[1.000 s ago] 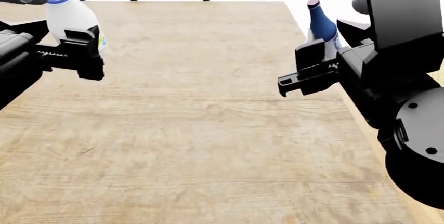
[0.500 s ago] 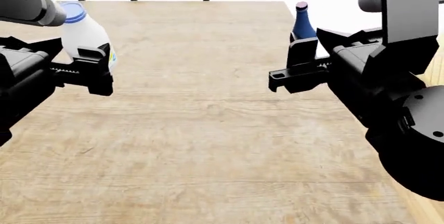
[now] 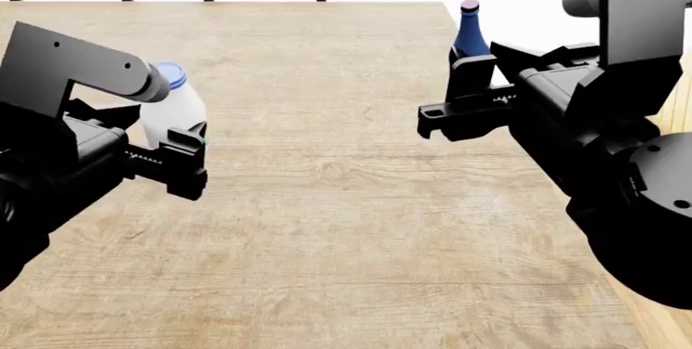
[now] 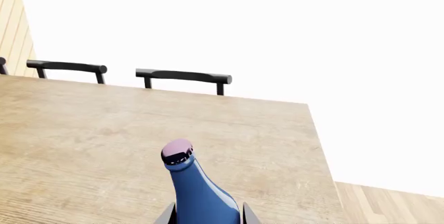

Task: Move the drinks to the dining counter.

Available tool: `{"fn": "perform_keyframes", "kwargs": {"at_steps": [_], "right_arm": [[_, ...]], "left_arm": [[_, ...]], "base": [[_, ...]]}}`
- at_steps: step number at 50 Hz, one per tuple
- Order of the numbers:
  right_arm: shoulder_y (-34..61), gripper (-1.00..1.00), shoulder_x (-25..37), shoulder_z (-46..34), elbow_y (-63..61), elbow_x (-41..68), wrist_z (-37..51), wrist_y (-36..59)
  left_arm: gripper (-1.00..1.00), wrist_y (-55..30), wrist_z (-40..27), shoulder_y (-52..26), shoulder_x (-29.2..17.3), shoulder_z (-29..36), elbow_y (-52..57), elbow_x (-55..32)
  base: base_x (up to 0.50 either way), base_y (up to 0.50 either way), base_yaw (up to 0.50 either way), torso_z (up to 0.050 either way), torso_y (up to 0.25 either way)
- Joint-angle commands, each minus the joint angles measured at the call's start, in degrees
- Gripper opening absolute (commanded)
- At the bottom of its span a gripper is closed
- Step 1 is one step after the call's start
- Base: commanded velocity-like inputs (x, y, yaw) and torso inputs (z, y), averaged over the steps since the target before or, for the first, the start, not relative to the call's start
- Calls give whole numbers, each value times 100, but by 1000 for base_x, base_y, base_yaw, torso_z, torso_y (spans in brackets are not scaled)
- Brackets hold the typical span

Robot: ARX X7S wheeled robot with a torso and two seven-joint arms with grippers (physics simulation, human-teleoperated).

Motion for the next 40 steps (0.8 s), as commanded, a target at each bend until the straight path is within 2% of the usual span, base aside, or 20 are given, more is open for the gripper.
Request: {"fn": "perform_keyframes", "kwargs": {"at_steps": [1, 40], "right_arm": [[20, -100, -5, 25, 0, -119, -16, 40], [-20, -100, 52, -4, -36, -154, -33, 43]], "left_arm": [[-100, -25, 30, 64, -18, 120, -29, -38], [-100, 94, 82, 241, -81, 356, -256, -333]], "base": [[0, 0, 0, 0, 0], [0, 0, 0, 0, 1]]}}
